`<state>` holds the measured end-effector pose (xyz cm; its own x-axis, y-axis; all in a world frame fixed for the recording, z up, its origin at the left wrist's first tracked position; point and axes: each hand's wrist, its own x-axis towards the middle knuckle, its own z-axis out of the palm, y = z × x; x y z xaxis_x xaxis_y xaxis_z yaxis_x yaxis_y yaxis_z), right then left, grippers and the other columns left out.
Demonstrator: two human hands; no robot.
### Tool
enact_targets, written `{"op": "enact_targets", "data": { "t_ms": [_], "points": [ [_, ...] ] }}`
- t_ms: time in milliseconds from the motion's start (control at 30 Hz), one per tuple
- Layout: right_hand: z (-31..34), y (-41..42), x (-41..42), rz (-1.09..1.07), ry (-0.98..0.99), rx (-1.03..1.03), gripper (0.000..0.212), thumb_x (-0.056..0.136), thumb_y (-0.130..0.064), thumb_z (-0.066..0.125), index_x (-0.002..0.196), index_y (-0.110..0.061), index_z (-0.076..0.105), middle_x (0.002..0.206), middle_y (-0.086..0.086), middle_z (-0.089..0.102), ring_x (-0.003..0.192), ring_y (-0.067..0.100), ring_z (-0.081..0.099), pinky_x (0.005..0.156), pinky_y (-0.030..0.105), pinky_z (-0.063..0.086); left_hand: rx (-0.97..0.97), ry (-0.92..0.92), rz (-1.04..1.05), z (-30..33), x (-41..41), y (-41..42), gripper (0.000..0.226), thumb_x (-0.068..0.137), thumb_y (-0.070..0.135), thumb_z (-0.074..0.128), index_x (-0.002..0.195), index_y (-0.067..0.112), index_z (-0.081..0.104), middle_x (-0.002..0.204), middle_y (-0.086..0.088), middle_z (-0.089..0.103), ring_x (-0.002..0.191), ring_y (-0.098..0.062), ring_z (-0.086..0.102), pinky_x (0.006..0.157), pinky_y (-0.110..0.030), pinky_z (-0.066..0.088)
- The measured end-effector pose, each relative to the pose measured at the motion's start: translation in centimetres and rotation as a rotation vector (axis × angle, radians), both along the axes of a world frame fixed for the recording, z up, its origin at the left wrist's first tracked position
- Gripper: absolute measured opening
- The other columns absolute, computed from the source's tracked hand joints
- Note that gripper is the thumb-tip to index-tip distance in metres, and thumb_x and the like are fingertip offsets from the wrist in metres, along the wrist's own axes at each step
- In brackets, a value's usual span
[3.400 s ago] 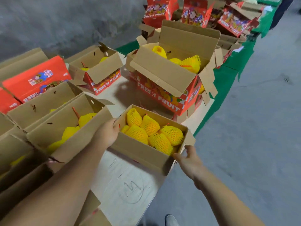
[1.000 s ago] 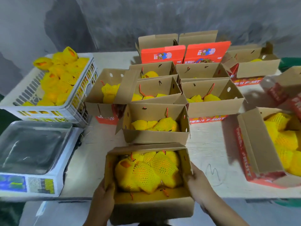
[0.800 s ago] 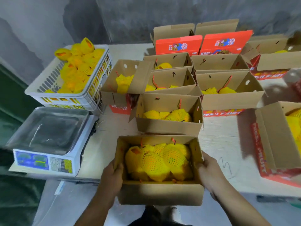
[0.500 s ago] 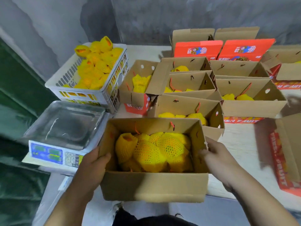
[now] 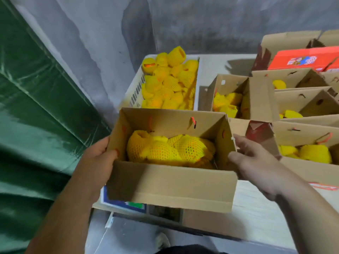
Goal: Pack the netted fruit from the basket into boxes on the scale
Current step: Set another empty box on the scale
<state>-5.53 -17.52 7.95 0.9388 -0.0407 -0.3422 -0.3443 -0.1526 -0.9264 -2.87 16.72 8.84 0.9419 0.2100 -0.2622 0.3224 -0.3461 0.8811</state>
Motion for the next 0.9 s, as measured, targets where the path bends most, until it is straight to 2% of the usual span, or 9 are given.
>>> {"op": "enact_targets", "data": {
  "t_ms": [133, 233, 300, 400, 533, 633, 700, 767, 900],
  "points": [
    [-1.8, 6.2, 2.8, -0.007, 0.075, 0.015, 0.050, 0.103, -0.001, 0.047, 0.139, -0.035, 0.058, 0.085, 0.019, 0.069, 0.079, 0.032, 0.063, 0.079, 0.047, 0.055, 0.054, 0.050, -0.020, -1.4, 4.3, 4.5, 0.045, 0.100, 0.013, 0.051, 0.092, 0.049, 0.076, 0.080, 0.000, 0.073, 0.081, -0.022, 0.065, 0.068, -0.036, 0.048],
    [-2.7, 8.6, 4.1, 0.020, 0.052, 0.014, 0.057, 0.102, -0.002, 0.050, 0.153, -0.026, 0.043, 0.068, -0.007, 0.072, 0.063, 0.007, 0.067, 0.058, 0.025, 0.056, 0.034, 0.088, 0.035, -2.7, 5.8, 6.2, 0.033, 0.104, 0.018, 0.052, 0.096, 0.042, 0.072, 0.094, 0.004, 0.073, 0.097, -0.022, 0.063, 0.076, -0.039, 0.045],
    [-3.1, 9.6, 4.7, 0.024, 0.041, 0.004, 0.052, 0.102, -0.001, 0.048, 0.147, -0.027, 0.048, 0.058, -0.019, 0.064, 0.051, -0.001, 0.061, 0.048, 0.013, 0.046, 0.032, 0.075, 0.050, -3.1, 6.2, 7.0, 0.024, 0.106, 0.024, 0.050, 0.106, 0.038, 0.070, 0.103, 0.002, 0.071, 0.099, -0.024, 0.063, 0.079, -0.042, 0.047],
    [-3.9, 10.8, 4.6, 0.008, 0.046, 0.022, 0.051, 0.099, 0.002, 0.047, 0.125, -0.040, 0.058, 0.060, -0.018, 0.065, 0.050, -0.003, 0.060, 0.048, 0.012, 0.045, 0.015, 0.071, 0.075, -3.2, 6.6, 7.7, 0.030, 0.107, 0.025, 0.049, 0.130, 0.038, 0.063, 0.110, 0.004, 0.067, 0.102, -0.022, 0.061, 0.076, -0.039, 0.045],
    [-3.8, 11.9, 4.3, -0.058, 0.080, -0.060, 0.057, 0.082, -0.029, 0.055, 0.133, -0.053, 0.052, 0.108, -0.008, 0.076, 0.094, 0.010, 0.073, 0.081, 0.034, 0.059, -0.037, 0.087, 0.028, -2.7, 6.7, 7.7, 0.023, 0.109, 0.043, 0.047, 0.120, 0.062, 0.054, 0.105, 0.005, 0.067, 0.093, -0.025, 0.066, 0.069, -0.040, 0.051],
    [-3.5, 12.5, 3.7, -0.166, -0.067, -0.180, 0.061, 0.082, -0.029, 0.059, 0.137, -0.051, 0.047, 0.135, -0.010, 0.060, 0.125, 0.013, 0.058, 0.109, 0.048, 0.049, -0.007, -0.098, 0.004, -3.2, 6.0, 8.3, 0.014, 0.102, 0.060, 0.051, 0.096, 0.072, 0.057, 0.092, 0.013, 0.072, 0.085, -0.012, 0.071, 0.074, -0.042, 0.056],
    [-3.2, 13.3, 2.9, -0.244, -0.205, -0.451, 0.060, 0.083, -0.033, 0.059, 0.140, -0.044, 0.045, 0.150, -0.003, 0.043, 0.141, 0.019, 0.036, 0.119, 0.049, 0.032, 0.030, -0.223, 0.027, -3.9, 5.4, 9.4, 0.017, 0.104, 0.051, 0.053, 0.117, 0.061, 0.057, 0.103, 0.029, 0.068, 0.089, 0.008, 0.065, 0.082, -0.038, 0.052],
    [-2.8, 14.7, 1.9, -0.341, -0.270, -0.697, 0.056, 0.083, -0.039, 0.056, 0.138, -0.038, 0.050, 0.164, 0.008, 0.027, 0.150, 0.017, 0.014, 0.122, 0.050, 0.016, 0.159, -0.304, 0.009, -4.1, 5.3, 10.8, 0.028, 0.107, 0.044, 0.052, 0.134, 0.041, 0.058, 0.124, 0.019, 0.060, 0.100, 0.010, 0.058, 0.091, -0.036, 0.048],
    [-2.7, 18.5, -0.1, -0.387, -0.484, -0.946, 0.046, 0.084, -0.026, 0.060, 0.130, -0.017, 0.064, 0.160, 0.022, 0.039, 0.153, 0.013, 0.001, 0.124, 0.042, 0.005, 0.258, -0.426, -0.180, -3.2, 5.2, 12.8, 0.021, 0.104, 0.028, 0.057, 0.122, 0.032, 0.066, 0.120, 0.012, 0.057, 0.104, 0.022, 0.050, 0.091, -0.002, 0.035]
  ]
}}
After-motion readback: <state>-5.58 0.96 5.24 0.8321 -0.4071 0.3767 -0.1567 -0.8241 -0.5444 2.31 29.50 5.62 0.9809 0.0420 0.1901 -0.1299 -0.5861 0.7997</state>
